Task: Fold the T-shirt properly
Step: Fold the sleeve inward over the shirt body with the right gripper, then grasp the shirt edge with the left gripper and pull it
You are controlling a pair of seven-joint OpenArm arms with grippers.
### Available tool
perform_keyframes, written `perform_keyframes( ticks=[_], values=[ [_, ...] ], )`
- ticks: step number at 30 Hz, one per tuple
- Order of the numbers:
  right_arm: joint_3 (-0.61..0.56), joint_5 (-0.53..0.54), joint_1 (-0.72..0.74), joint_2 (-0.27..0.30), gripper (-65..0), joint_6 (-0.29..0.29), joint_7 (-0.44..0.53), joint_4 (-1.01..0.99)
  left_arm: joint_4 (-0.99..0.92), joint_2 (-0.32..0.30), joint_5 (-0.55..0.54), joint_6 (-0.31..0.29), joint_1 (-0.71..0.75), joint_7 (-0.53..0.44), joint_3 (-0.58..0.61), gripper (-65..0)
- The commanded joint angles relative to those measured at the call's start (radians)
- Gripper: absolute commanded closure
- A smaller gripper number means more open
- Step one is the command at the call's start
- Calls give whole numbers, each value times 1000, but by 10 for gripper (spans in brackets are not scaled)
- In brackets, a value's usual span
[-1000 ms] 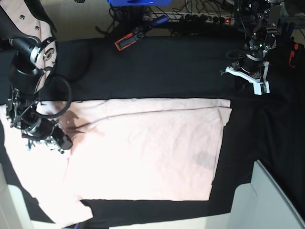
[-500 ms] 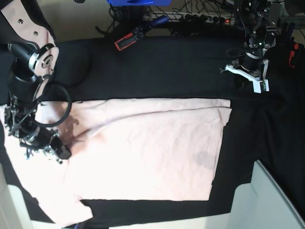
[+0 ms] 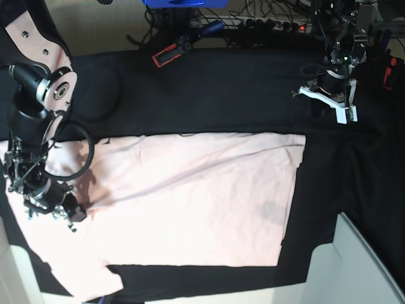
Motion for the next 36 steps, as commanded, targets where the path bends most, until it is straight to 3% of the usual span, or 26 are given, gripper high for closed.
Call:
perform_keyframes(
  ticks=[1, 8, 10, 13, 16, 21, 26, 29, 32, 36],
  values=[
    [1, 23, 33, 8, -23, 15, 14, 13, 12, -15, 0, -2, -1, -20, -7, 0],
    [4, 74, 33, 9, -313, 15, 18, 13, 12, -15, 0, -2, -4, -20, -7, 0],
    [4, 135, 14, 15, -342, 15, 24, 16, 14, -15, 0, -2, -4, -20, -7, 0],
    [-9, 202, -32, 18, -344, 19, 113, 59, 20, -15, 0, -3, -9, -20, -4, 0],
    [-41, 187, -99, 20, -347, 19, 170, 148, 22, -15, 0, -6, -15, -20, -4, 0],
    [-300, 146, -228, 104, -345, 35, 172, 341, 23, -9, 0, -6, -52, -14, 4, -10],
    [-363, 143, -349, 123, -344, 32, 173, 489, 75, 5, -7, -6, -53, -14, 4, -202],
    [-371, 141, -383, 124, -342, 32, 173, 506, 89, 28, -7, -6, -58, -12, 2, -279],
    [-372, 63, -391, 121, -287, 32, 173, 507, 78, 63, -10, -6, -87, -12, 4, -319],
    [-371, -71, -394, 115, -187, 36, 173, 506, 49, 103, -10, -8, -125, -12, 5, -322]
  ],
)
